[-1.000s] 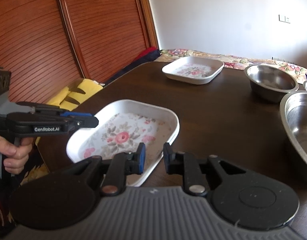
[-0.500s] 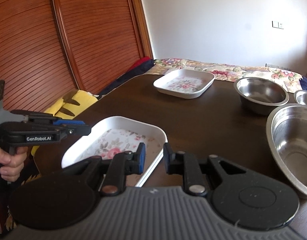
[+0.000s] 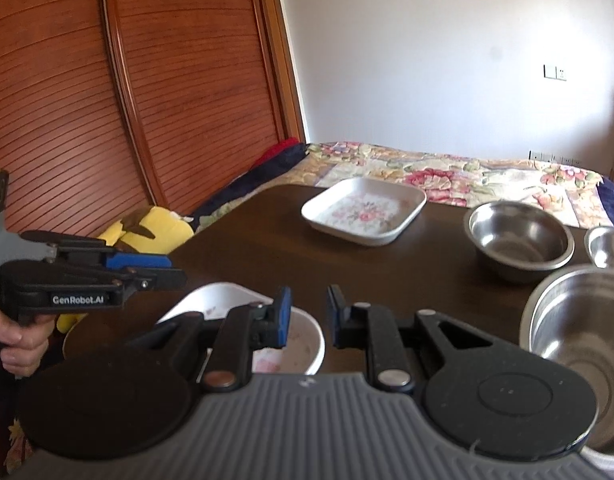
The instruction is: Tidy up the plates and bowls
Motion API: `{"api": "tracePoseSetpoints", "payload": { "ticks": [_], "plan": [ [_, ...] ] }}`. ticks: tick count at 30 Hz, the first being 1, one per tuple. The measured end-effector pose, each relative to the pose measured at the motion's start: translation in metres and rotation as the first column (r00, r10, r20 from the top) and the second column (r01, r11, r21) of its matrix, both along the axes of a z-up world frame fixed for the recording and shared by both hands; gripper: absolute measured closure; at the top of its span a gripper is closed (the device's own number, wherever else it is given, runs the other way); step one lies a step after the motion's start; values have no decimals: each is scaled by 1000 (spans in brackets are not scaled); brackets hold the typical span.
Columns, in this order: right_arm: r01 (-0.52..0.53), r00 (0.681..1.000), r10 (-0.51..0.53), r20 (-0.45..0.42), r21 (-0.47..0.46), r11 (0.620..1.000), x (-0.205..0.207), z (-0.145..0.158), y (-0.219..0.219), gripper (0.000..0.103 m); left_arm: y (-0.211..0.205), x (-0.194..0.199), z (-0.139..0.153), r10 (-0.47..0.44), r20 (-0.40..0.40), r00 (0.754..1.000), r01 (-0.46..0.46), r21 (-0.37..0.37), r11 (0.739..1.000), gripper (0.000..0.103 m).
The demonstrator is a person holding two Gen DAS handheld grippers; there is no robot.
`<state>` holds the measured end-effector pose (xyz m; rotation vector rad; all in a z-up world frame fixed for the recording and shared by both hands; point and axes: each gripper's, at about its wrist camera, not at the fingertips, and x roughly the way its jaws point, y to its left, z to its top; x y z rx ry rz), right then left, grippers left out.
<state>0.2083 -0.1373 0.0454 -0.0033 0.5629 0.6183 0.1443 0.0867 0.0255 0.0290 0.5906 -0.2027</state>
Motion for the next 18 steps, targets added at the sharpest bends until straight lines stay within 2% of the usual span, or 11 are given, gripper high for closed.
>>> {"api": "tracePoseSetpoints", "payload": {
  "ticks": [7,12,18],
  "plan": [
    [4,1000,-4,19,4,1000,9,8,0,81,-1,6,9,-9,18,1000,9,10,1000,66],
    [15,999,-14,29,-19,1000,21,12,5,81,-2,13,20,-12,47,999,11,12,1000,50],
    [26,999,-25,37,-24,999,38,18,9,81,-6,25,33,-21,85,996,19,25,1000,37]
  ]
}}
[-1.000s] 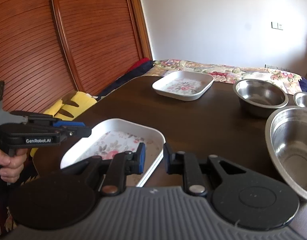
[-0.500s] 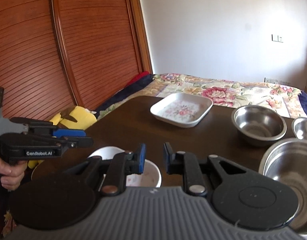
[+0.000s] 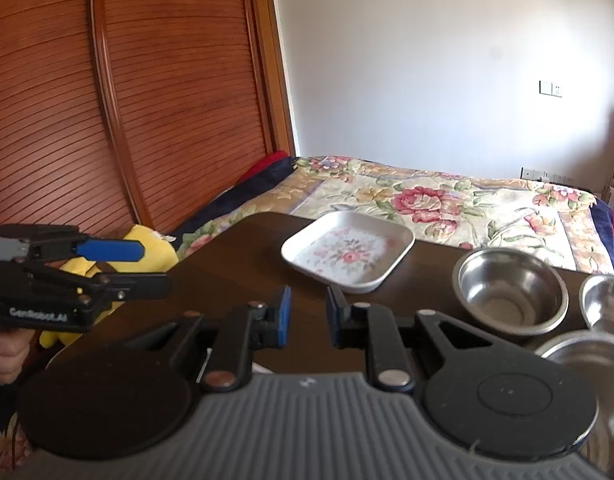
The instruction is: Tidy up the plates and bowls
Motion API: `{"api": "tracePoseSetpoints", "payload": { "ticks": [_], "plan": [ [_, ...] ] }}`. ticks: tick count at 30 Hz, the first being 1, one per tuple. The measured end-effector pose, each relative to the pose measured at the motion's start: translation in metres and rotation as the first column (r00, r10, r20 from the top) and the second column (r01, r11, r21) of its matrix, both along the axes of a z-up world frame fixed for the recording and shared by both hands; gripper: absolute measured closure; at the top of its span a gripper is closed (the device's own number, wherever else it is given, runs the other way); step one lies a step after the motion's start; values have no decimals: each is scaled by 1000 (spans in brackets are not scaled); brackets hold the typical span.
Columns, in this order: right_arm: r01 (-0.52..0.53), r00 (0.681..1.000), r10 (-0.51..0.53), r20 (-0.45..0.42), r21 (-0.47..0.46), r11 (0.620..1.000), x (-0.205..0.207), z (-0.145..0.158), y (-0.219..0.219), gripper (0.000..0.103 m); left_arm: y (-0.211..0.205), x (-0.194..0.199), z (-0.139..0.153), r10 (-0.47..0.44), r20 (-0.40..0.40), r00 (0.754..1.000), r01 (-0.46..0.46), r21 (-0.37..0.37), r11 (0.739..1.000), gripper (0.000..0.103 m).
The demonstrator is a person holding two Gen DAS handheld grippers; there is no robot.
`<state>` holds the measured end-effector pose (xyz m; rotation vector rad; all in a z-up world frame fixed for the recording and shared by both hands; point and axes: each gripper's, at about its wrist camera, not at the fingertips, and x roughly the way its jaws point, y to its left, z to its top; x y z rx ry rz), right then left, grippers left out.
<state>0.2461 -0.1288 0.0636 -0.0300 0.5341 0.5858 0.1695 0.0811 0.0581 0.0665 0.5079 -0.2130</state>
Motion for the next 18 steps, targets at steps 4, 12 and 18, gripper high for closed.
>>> {"api": "tracePoseSetpoints", "payload": {
  "ticks": [4,12,18],
  "plan": [
    [7,1000,-7,1,-8,1000,15,4,6,81,1,15,6,-2,14,1000,2,2,1000,36],
    [48,998,-50,-24,-52,997,50,-4,19,79,3,47,5,-9,15,1000,9,6,1000,35],
    [105,993,-108,-46,-64,992,73,-13,24,58,5,70,0,-16,9,1000,16,5,1000,29]
  ]
}}
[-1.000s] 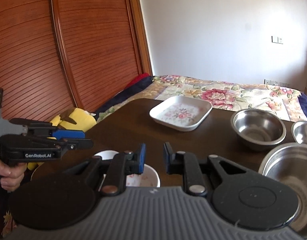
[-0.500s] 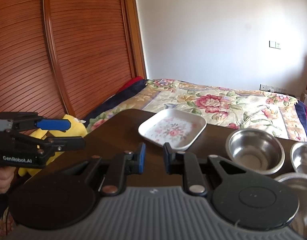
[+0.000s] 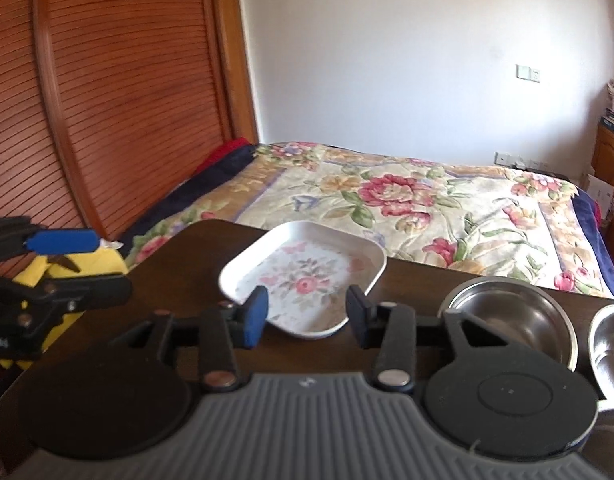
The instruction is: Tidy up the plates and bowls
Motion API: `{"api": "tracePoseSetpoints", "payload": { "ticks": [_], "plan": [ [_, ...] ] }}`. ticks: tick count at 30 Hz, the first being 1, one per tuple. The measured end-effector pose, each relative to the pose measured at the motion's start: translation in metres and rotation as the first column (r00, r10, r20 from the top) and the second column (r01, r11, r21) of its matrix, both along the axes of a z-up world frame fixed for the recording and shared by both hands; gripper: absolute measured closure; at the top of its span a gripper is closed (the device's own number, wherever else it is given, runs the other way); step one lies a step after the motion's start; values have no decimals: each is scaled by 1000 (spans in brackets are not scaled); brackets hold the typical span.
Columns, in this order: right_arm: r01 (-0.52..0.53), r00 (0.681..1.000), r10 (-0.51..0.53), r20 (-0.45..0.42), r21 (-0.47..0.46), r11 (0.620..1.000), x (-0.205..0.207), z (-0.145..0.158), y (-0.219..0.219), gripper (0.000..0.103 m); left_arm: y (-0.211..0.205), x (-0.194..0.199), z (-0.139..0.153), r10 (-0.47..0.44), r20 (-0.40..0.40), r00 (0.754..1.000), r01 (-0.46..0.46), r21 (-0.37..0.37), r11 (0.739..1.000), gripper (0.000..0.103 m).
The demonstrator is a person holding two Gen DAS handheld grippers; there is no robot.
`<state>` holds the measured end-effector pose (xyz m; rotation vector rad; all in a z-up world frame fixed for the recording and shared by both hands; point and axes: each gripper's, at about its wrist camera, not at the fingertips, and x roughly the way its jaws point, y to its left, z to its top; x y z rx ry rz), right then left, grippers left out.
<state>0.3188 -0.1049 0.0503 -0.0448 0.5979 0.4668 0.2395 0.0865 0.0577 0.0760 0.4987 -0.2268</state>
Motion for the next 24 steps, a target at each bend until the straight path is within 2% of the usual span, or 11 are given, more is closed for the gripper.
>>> {"api": "tracePoseSetpoints", "payload": {
  "ticks": [4,17,24],
  "plan": [
    [32,999,-32,-23,-15,999,16,-7,4,50,4,18,-6,-1,-17,1000,1,-5,1000,26],
    [84,989,-88,-120,-38,996,55,-28,15,50,13,78,-24,-11,-79,997,10,-9,1000,27],
    [92,983,-97,-155,-39,995,65,-36,16,50,15,107,-38,-9,-126,992,8,-8,1000,34]
  ]
}}
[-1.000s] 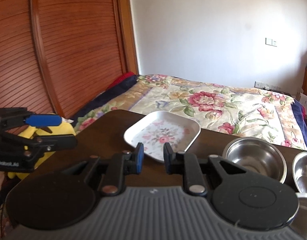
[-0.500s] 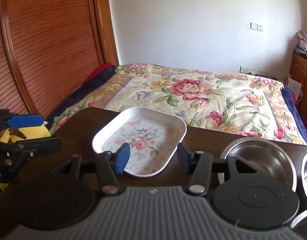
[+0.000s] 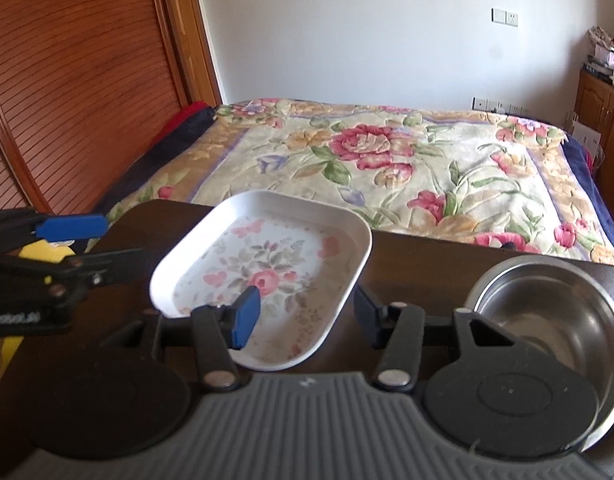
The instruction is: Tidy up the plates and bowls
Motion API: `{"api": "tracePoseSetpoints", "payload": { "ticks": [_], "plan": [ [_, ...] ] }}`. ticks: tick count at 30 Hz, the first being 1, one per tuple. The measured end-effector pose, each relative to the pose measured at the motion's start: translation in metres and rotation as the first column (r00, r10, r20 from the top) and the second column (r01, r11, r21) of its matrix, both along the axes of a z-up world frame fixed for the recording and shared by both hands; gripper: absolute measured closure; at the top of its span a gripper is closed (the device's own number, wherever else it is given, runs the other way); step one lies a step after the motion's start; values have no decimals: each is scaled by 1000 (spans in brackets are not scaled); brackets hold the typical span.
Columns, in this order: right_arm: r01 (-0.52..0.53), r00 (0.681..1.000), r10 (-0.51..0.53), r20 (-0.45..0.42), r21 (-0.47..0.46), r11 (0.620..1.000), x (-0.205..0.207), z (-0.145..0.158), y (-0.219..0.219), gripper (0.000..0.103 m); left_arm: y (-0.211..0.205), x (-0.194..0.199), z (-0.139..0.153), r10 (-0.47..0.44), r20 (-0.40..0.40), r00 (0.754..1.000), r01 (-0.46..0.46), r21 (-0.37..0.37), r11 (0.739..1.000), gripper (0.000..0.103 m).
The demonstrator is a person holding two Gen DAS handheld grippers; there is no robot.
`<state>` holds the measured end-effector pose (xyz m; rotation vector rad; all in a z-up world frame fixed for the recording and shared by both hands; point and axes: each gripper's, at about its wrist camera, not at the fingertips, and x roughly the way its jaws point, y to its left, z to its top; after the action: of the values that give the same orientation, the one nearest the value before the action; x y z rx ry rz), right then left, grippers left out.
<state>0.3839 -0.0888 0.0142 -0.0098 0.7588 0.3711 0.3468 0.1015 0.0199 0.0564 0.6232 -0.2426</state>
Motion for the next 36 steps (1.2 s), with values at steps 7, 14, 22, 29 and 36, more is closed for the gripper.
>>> {"api": "tracePoseSetpoints", "payload": {
  "ticks": [7,14,22,29,36],
  "plan": [
    [5,1000,-5,-27,-3,1000,10,-7,2,50,2,22,-17,9,-45,999,-9,-10,1000,39],
    [17,998,-17,-54,-9,1000,19,-15,3,56,7,43,-33,24,-105,994,-29,-40,999,53],
    [20,998,-21,-63,-6,1000,23,-22,1,75,11,52,-41,34,-138,990,-43,-62,997,80],
    [23,998,-21,-63,20,1000,23,-24,-5,82,10,52,-42,30,-147,989,-41,-71,997,89],
    [11,996,-5,-84,70,998,19,-25,-9,84,12,44,-38,40,-162,986,-52,-71,996,89]
  ]
}}
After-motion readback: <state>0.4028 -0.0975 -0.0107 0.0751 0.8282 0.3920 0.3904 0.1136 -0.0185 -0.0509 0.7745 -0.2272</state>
